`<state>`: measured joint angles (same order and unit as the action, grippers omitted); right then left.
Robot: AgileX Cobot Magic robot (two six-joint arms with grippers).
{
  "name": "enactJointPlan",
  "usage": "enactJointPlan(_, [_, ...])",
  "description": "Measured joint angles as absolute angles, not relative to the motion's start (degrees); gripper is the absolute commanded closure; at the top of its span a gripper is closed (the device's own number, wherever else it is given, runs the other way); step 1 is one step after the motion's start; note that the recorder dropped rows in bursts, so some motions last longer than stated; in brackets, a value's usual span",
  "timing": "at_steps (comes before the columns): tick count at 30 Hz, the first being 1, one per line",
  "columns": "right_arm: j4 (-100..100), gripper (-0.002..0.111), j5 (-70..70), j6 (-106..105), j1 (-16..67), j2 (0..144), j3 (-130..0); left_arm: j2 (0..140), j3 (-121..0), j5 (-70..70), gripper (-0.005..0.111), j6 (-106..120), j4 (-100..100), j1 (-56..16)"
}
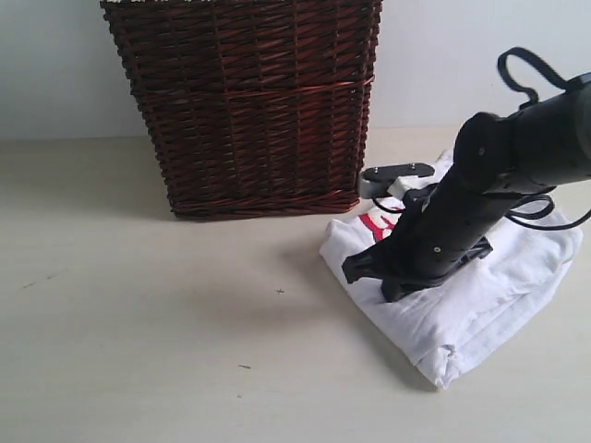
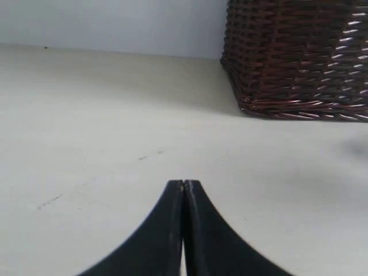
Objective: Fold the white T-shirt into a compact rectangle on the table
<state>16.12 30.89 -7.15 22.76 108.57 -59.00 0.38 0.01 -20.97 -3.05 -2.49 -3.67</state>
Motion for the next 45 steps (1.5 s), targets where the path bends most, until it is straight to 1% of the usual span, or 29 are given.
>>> enactJointPlan(3, [13.8, 0.108, 30.6, -3.0, 23.2, 110.6, -59.0, 0.4, 0.0, -21.0, 0.107, -3.1, -2.5, -3.7])
enactJointPlan(6, [14.7, 0.108, 31.4, -3.8, 24.8, 110.9, -59.0, 0.4, 0.0, -21.0, 0.107, -3.1, -2.5, -3.7])
enactJointPlan(10, [23.9, 0.108, 30.5, -10.2, 32.3, 111.1, -59.0, 0.4, 0.0, -21.0, 0.107, -3.1, -2.5, -3.7])
enactJointPlan(12, [27.8, 0.108, 27.5, -11.0, 35.7, 111.8, -59.0, 0.4, 0.0, -21.0, 0.107, -3.1, -2.5, -3.7])
enactJointPlan(15, [33.3, 0.108, 22.8, -12.0, 40.2, 113.5, -63.0, 0.4, 0.0, -21.0, 0.107, -3.1, -2.5, -3.7])
enactJointPlan(18, [33.1, 0.108, 25.1, -12.9, 41.4, 115.0, -69.5, 0.4, 0.0, -21.0, 0.107, -3.1, -2.5, -3.7])
enactJointPlan(20, [27.2, 0.108, 28.1, -10.6, 41.4, 112.8, -70.9, 0.4, 0.0, -21.0, 0.107, -3.1, -2.5, -3.7])
enactJointPlan(22, [11.4, 0.108, 30.7, 2.5, 41.4, 108.4, -69.9, 0.4, 0.0, -21.0, 0.107, -3.1, -2.5, -3.7])
enactJointPlan(25, [-6.3, 0.108, 36.2, 19.2, 40.7, 106.3, -67.8, 0.4, 0.0, -21.0, 0.107, -3.1, -2.5, -3.7])
enactJointPlan(27, [-13.1, 0.108, 38.2, 26.2, 39.7, 106.7, -65.4, 0.4, 0.0, -21.0, 0.107, -3.1, -2.5, -3.7])
enactJointPlan(29, [-15.3, 0.108, 36.6, 30.0, 39.0, 109.2, -62.7, 0.4, 0.0, -21.0, 0.107, -3.1, -2.5, -3.7])
enactJointPlan(34, [-0.9, 0.108, 28.7, 19.1, 38.9, 114.2, -63.6, 0.4, 0.0, -21.0, 0.107, -3.1, -2.5, -3.7])
enactJointPlan(39, [23.5, 0.108, 24.0, -1.4, 38.9, 117.7, -66.9, 0.4, 0.0, -21.0, 0.107, -3.1, -2.5, -3.7])
enactJointPlan(42, [30.5, 0.108, 23.6, -7.3, 38.9, 119.5, -69.0, 0.4, 0.0, -21.0, 0.107, -3.1, -2.5, -3.7])
enactJointPlan(45, [32.9, 0.108, 23.5, -9.4, 39.0, 120.3, -70.6, 0.4, 0.0, -21.0, 0.107, -3.1, -2.5, -3.7])
